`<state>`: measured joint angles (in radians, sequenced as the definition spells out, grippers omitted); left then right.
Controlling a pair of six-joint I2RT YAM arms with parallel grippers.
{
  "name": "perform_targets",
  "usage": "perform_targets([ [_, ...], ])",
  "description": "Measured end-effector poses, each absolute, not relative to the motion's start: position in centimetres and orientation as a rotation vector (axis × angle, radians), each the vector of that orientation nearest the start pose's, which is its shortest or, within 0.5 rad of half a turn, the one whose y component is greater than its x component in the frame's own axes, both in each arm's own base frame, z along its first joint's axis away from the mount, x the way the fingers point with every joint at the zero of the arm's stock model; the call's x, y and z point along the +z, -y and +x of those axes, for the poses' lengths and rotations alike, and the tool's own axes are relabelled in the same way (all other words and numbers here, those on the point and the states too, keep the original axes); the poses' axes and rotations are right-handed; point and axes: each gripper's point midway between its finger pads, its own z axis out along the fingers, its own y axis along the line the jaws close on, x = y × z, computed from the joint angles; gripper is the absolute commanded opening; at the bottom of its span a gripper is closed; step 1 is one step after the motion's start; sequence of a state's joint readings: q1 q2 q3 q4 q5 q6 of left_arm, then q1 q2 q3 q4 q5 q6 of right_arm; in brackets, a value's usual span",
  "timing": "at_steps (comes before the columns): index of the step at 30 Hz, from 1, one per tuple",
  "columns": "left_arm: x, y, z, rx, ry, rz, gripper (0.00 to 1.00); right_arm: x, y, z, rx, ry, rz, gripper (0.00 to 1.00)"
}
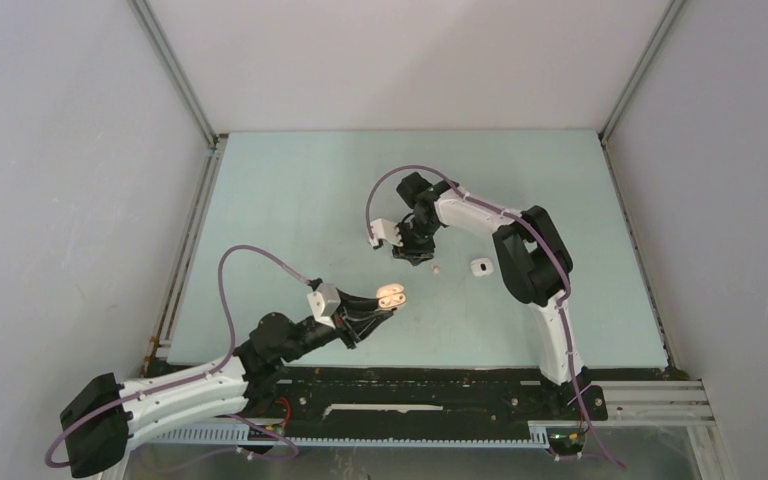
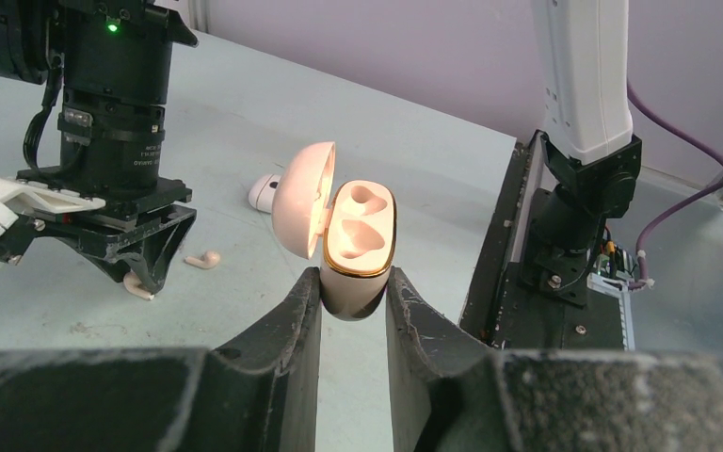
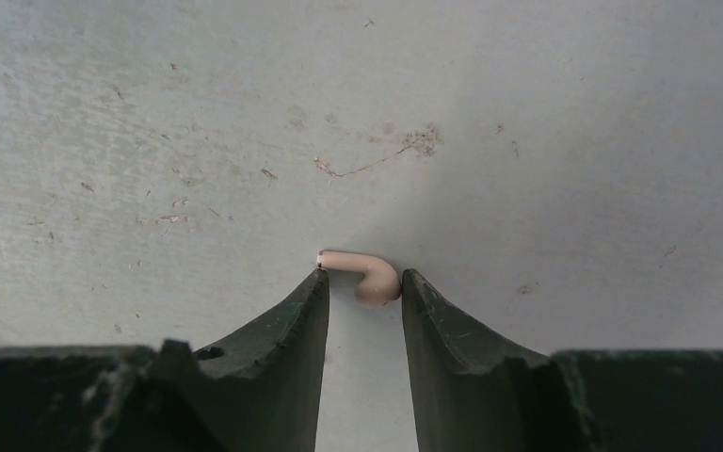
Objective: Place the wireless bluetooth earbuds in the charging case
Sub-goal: Pick up the earbud from the center of the board.
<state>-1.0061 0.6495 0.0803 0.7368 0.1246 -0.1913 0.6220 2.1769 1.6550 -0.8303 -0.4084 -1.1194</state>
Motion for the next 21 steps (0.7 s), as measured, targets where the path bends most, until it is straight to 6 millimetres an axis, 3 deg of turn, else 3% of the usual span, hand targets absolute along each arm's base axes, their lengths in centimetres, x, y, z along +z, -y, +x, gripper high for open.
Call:
perform_targets([
  [14,19.19,26.84,13.50,-1.069,-1.326,0.692,0.00,1.12,-28.75,34.36,0.462,-1.776,-2.194,0.37],
  [21,19.03,26.89,13.53,-1.068,-1.332,0.694,0.00,1.11,-28.56,34.64,0.438,-1.804,-2.182,0.21],
])
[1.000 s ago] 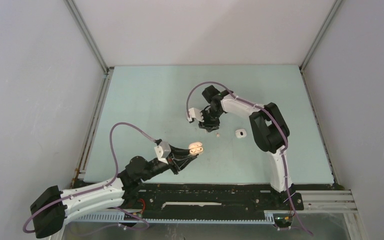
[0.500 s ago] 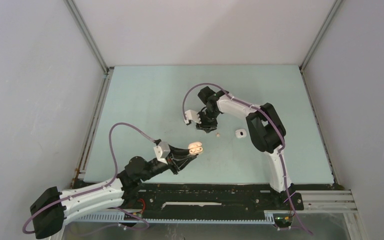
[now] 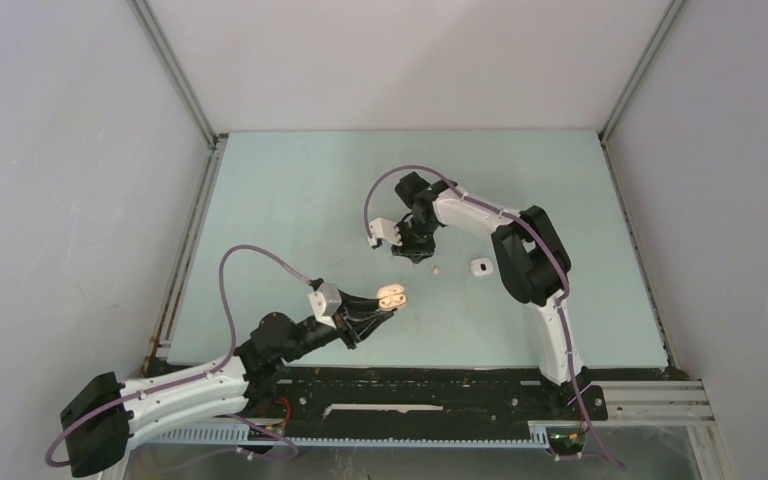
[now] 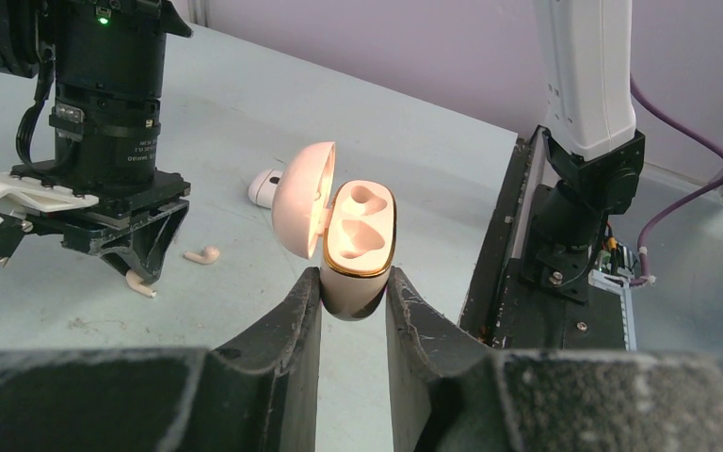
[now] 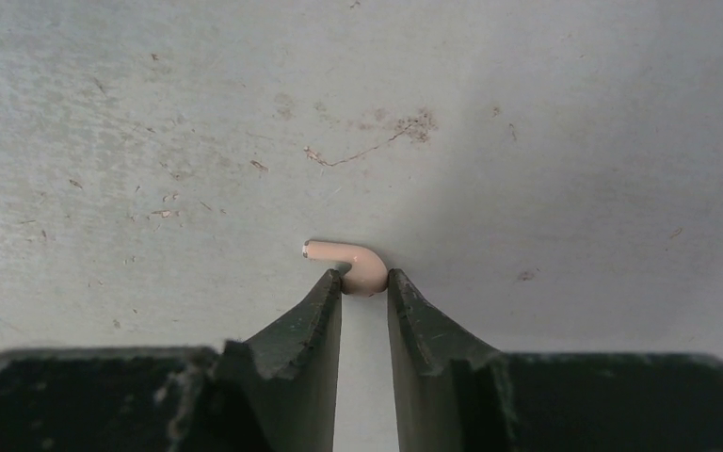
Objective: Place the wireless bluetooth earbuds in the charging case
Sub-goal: Pick up the earbud from the center of the board.
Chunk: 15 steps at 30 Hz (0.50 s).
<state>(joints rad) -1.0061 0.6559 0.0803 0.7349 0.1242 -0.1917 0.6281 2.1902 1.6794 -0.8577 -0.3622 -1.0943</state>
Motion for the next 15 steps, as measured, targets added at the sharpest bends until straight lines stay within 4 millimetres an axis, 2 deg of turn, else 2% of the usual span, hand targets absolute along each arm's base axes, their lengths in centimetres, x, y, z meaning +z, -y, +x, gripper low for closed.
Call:
perform_targets([
  [9,18.7,27.0,13.6,-1.065,-1.343,0.698,0.00,1.2,-28.8,34.6,0.449,-1.840,-2.130,0.08],
  [15,18.6,27.0,13.6,-1.064,-1.348,0.700,0.00,2.2,-28.2,33.0,0.483,-1.889,-2.059,0.08],
])
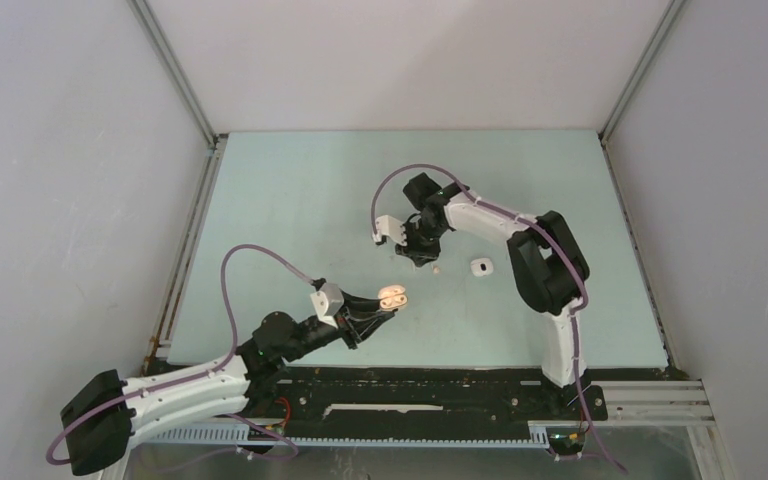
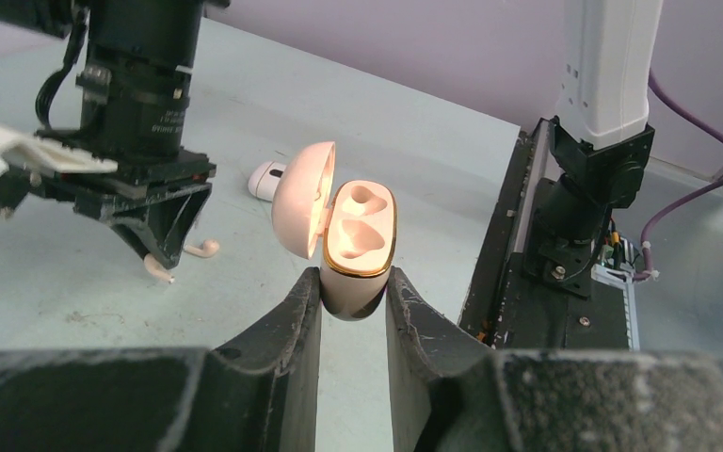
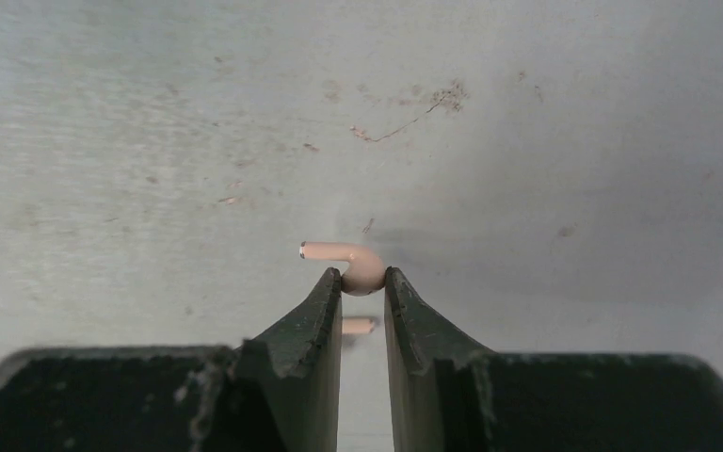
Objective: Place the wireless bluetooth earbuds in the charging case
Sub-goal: Pick up the earbud from the center of the board.
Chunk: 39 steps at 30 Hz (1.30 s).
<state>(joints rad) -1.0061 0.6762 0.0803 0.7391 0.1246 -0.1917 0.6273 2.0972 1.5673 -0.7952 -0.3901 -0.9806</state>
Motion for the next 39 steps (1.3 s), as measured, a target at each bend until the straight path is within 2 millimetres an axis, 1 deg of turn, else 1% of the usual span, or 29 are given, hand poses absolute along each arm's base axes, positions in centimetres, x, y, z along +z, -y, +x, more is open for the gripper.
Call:
perform_targets([
  [3,18.5,27.0,13.6,-1.063,-1.350,0.701,0.00,4.1,-28.1,32.6,0.482,-1.887,-2.007,0.08],
  [7,18.1,27.1,13.8,-1.055,-1.363,0.698,0.00,8.0,-28.1,32.7,0.449,-1.847,-1.918,0.08],
  [9,17.8,27.2,14.1,-1.044,-1.378,0.692,0.00,10.2,-27.9,33.0,0.403,-1.818,-1.873,0.08],
  [12,17.0,27.3,14.6,-1.023,-1.405,0.683,0.00,13.1,-27.0,33.4,0.312,-1.779,-1.807,0.08],
  [17,14.7,27.6,15.6,-0.973,-1.486,0.682,0.00,17.9,-25.1,33.7,0.157,-1.722,-1.695,0.09],
  [21,13.4,28.3,16.8,-0.926,-1.544,0.671,0.00,22.0,-24.4,33.3,0.083,-1.651,-1.610,0.09],
  [24,13.7,29.2,17.9,-0.906,-1.548,0.649,0.00,24.6,-25.0,32.0,0.039,-1.562,-1.583,0.09],
  [26,14.4,29.9,18.7,-0.902,-1.532,0.626,0.00,25.2,-25.7,30.7,0.021,-1.507,-1.593,0.09],
  [27,14.7,30.1,18.9,-0.903,-1.526,0.613,0.00,25.2,-25.9,30.0,0.005,-1.485,-1.603,0.09],
  [29,15.3,30.4,19.4,-0.903,-1.509,0.588,0.00,24.3,-26.5,28.6,-0.020,-1.451,-1.643,0.09],
  [31,15.8,30.5,19.8,-0.904,-1.498,0.564,0.00,23.1,-26.6,27.8,-0.043,-1.441,-1.682,0.09],
  [34,16.6,30.5,20.1,-0.907,-1.474,0.539,0.00,20.9,-26.0,27.0,-0.083,-1.453,-1.738,0.09],
  [36,16.9,30.5,20.2,-0.908,-1.465,0.527,0.00,20.4,-25.7,26.7,-0.102,-1.452,-1.752,0.09],
  [39,17.1,30.5,20.2,-0.914,-1.464,0.513,0.00,20.8,-25.8,26.0,-0.116,-1.421,-1.752,0.09],
])
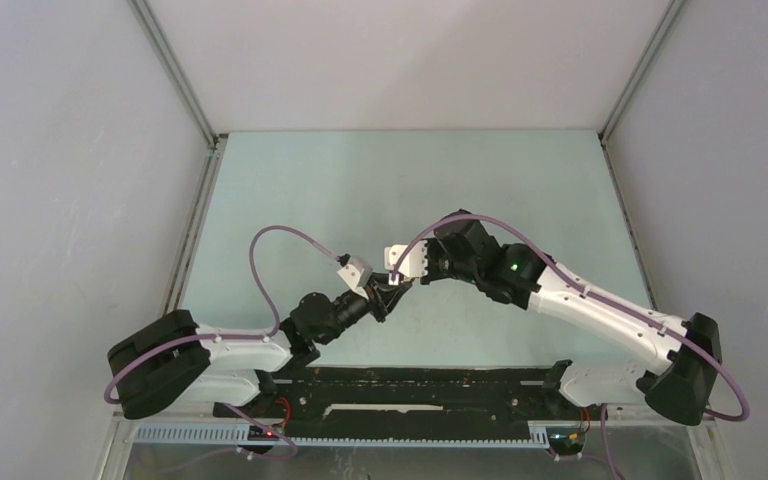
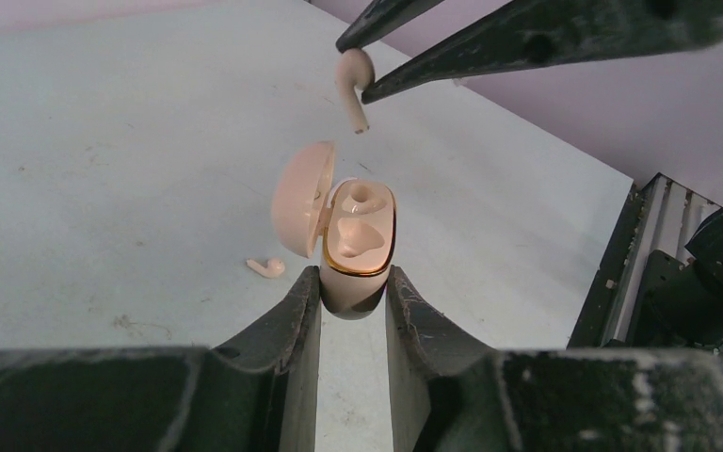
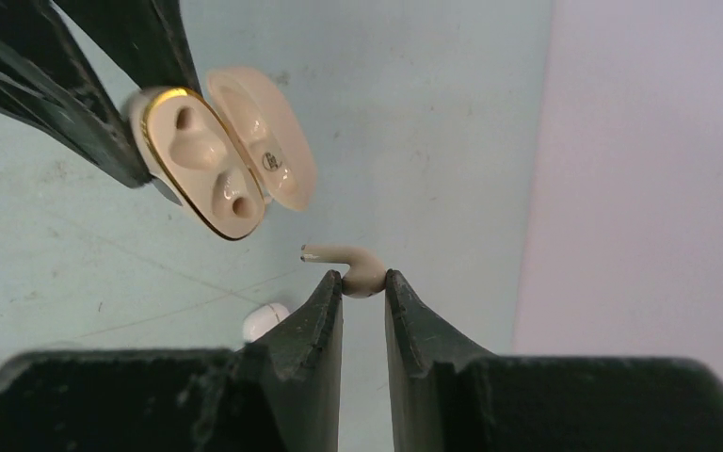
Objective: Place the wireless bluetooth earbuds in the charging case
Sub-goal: Pick up the earbud from the center of the board, then place the earbud in the charging case.
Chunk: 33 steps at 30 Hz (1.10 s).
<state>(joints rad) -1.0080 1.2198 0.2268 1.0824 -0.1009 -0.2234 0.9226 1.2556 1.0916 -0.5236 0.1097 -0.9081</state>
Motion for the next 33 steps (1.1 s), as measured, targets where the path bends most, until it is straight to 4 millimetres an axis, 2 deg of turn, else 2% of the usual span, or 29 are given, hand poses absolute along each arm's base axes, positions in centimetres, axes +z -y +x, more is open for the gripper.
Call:
perform_targets([
  [4,17.1,30.5,20.2,-0.924,-1.468,0.502,0.00,22.5,-26.7,25.0,-0.096,-1.356,-1.731,0.09],
  [9,17.2,30.5,20.2,-0.927,-1.467,0.499,0.00,23.4,-27.2,24.3,-0.072,-1.319,-1.718,0.05],
  [11,17.3,30.5,20.2,-0.932,-1.466,0.495,0.00,23.4,-27.4,24.0,-0.054,-1.311,-1.725,0.00],
  [23,17.6,30.6,19.9,-0.954,-1.458,0.492,0.00,22.8,-28.9,22.4,0.000,-1.268,-1.777,0.00],
  [33,19.0,30.9,19.4,-1.016,-1.422,0.471,0.00,22.5,-29.7,22.1,-0.051,-1.242,-1.804,0.00],
])
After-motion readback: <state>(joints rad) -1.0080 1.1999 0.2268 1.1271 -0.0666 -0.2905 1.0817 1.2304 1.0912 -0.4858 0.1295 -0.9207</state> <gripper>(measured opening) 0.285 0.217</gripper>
